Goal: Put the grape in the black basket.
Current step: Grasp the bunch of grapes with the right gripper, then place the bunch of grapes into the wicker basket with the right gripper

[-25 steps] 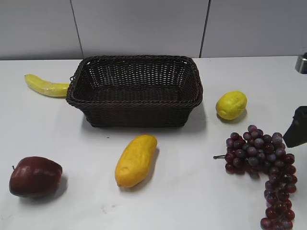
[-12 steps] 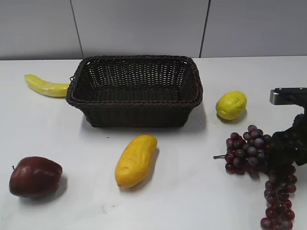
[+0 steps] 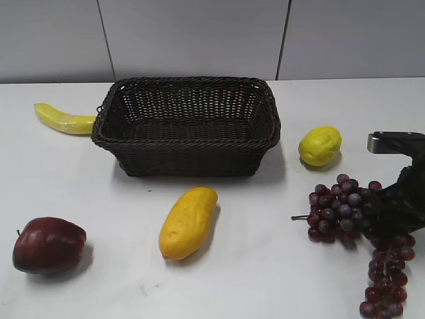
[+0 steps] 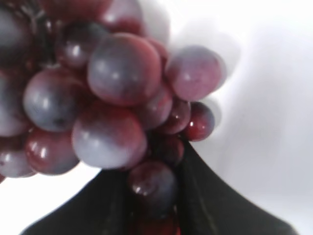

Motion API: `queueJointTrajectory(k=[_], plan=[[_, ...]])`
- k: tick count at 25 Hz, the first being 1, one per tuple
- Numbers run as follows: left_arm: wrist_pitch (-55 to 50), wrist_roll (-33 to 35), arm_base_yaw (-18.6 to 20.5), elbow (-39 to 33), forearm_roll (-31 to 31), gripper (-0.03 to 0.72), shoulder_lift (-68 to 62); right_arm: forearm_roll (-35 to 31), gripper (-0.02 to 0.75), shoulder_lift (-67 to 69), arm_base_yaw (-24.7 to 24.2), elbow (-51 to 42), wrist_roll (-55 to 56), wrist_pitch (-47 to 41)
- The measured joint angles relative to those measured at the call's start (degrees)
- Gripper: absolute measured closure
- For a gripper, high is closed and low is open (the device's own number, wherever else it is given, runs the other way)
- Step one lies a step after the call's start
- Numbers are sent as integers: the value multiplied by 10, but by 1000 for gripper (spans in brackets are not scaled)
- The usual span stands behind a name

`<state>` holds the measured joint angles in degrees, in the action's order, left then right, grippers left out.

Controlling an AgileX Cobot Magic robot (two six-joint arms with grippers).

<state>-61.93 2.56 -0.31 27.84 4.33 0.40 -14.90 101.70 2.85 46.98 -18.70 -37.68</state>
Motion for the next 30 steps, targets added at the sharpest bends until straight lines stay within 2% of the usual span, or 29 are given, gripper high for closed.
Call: queueJointTrajectory(k=[5,11,16,25,30], plan=[[0,0,0,0,0,208,0,-13,587,-53,0,-1,0,-19],[0,0,0,0,0,208,0,-19,602,-189,0,22,0,-29],[0,0,0,0,0,208,0,-37,603,-265,0,99,0,-43],[0,0,0,0,0,208,0,-144,604,-276,3,270,-61,-76],[0,0,0,0,0,208,0,-152,605,-233,43,347,-69,-78]])
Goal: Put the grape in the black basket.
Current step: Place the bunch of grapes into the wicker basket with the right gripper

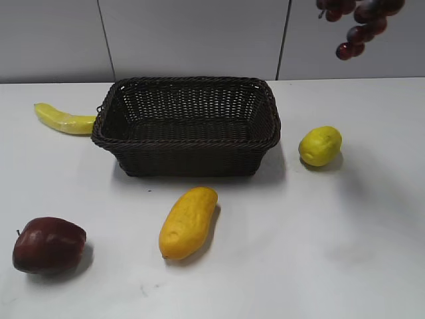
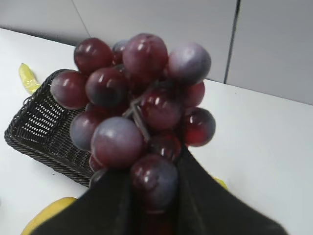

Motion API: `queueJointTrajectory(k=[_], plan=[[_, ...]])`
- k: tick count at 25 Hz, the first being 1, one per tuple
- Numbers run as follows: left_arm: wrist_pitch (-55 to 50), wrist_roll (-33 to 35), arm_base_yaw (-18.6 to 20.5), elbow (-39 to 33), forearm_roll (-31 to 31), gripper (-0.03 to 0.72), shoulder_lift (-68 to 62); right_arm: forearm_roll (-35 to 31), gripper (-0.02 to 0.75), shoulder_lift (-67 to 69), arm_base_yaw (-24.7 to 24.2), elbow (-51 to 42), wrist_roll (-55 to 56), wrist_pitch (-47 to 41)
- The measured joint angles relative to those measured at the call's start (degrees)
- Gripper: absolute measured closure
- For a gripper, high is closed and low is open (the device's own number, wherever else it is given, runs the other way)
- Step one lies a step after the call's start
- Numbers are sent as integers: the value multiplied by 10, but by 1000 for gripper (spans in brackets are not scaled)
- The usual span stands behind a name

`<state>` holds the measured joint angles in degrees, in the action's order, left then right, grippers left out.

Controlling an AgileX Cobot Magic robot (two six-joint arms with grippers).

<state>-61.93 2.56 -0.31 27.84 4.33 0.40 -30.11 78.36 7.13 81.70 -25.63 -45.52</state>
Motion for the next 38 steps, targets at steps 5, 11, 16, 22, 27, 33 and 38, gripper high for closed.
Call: queueJointTrajectory(k=[5,11,16,22,27,33,38], plan=[[0,0,0,0,0,208,0,0,606,86,60,78,-1,-4],[0,0,0,0,0,208,0,3,606,202,131,176,-1,-5],[0,0,0,0,0,208,0,12,606,294,179,224,-1,-5],[0,0,0,0,0,208,0,17,606,394,192,238,-1,-3],[0,0,0,0,0,208,0,19,606,455,192,238,-1,-2],[0,0,0,0,0,208,0,50,606,501,192,241,5,0],[0,0,0,0,0,208,0,76,440,511,192,242,16,-11]])
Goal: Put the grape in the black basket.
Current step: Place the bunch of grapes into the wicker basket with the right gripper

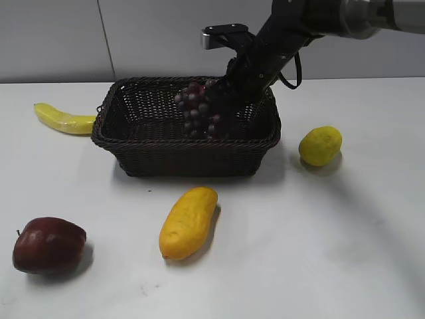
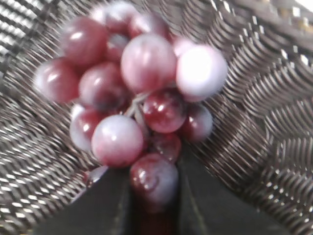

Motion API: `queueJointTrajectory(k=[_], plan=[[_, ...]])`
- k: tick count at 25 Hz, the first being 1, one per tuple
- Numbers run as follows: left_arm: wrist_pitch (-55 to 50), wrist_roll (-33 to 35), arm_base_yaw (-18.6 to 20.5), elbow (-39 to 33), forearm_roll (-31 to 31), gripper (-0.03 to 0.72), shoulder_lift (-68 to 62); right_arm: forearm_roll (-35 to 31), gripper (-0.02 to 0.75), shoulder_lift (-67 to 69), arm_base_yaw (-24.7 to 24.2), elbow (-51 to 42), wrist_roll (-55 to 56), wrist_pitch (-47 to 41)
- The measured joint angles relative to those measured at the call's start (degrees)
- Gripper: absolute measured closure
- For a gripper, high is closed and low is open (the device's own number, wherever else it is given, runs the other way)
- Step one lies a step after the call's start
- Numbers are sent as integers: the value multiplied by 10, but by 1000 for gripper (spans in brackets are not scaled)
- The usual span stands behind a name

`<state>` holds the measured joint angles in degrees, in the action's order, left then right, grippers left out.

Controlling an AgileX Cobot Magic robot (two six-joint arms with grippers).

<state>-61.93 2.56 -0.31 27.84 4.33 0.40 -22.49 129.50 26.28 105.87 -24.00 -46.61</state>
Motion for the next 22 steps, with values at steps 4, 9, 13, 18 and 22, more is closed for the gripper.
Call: queueJointTrajectory(k=[4,9,13,18,22], plan=[[0,0,0,0,0,208,0,9,155,0,0,18,31,-32],[0,0,0,0,0,208,0,48,120,0,0,101,83,-123],[0,0,0,0,0,208,0,104,152,0,0,193,129,-205],[0,0,0,0,0,208,0,116,155,-7,-16,250,164,-224],[0,0,0,0,0,208,0,118,157,-26,-59,248,171,-226]])
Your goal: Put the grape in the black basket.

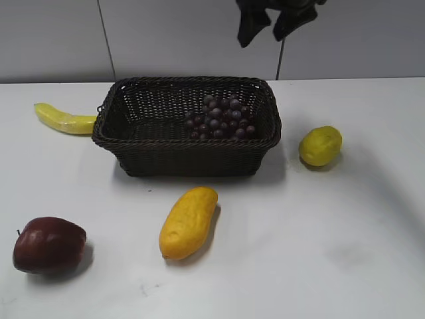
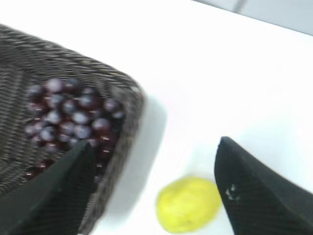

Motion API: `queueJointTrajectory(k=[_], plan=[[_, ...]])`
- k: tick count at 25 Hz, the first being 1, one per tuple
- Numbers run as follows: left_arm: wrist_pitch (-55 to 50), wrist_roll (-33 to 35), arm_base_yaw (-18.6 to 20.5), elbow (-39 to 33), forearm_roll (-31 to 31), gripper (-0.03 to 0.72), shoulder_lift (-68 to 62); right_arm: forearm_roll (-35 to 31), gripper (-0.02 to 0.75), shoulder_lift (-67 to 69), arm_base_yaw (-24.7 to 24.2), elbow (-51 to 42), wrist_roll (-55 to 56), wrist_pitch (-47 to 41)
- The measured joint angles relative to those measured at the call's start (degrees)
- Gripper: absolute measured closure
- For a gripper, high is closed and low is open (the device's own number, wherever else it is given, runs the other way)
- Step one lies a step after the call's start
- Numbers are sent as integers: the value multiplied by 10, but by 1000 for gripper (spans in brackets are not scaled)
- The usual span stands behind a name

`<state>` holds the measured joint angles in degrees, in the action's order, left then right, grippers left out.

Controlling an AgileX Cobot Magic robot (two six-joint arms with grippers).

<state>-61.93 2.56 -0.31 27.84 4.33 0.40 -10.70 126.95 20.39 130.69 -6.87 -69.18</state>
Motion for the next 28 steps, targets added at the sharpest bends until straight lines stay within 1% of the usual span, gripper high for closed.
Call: queueJointTrajectory(k=[5,8,11,13,15,19,28], plan=[[0,0,0,0,0,208,0,5,163,-37,-79,-28,4,0],[0,0,0,0,0,208,0,9,163,-65,-121,-64,5,0],[0,0,0,0,0,208,0,38,164,-96,-144,-99,5,0],[0,0,0,0,0,208,0,63,164,-118,-147,-124,5,-1],[0,0,0,0,0,208,0,73,164,-143,-147,-156,6,-1],[0,0,0,0,0,208,0,76,164,-208,-147,-235,7,-1],[0,0,0,0,0,208,0,79,164,-387,-147,-460,7,1]])
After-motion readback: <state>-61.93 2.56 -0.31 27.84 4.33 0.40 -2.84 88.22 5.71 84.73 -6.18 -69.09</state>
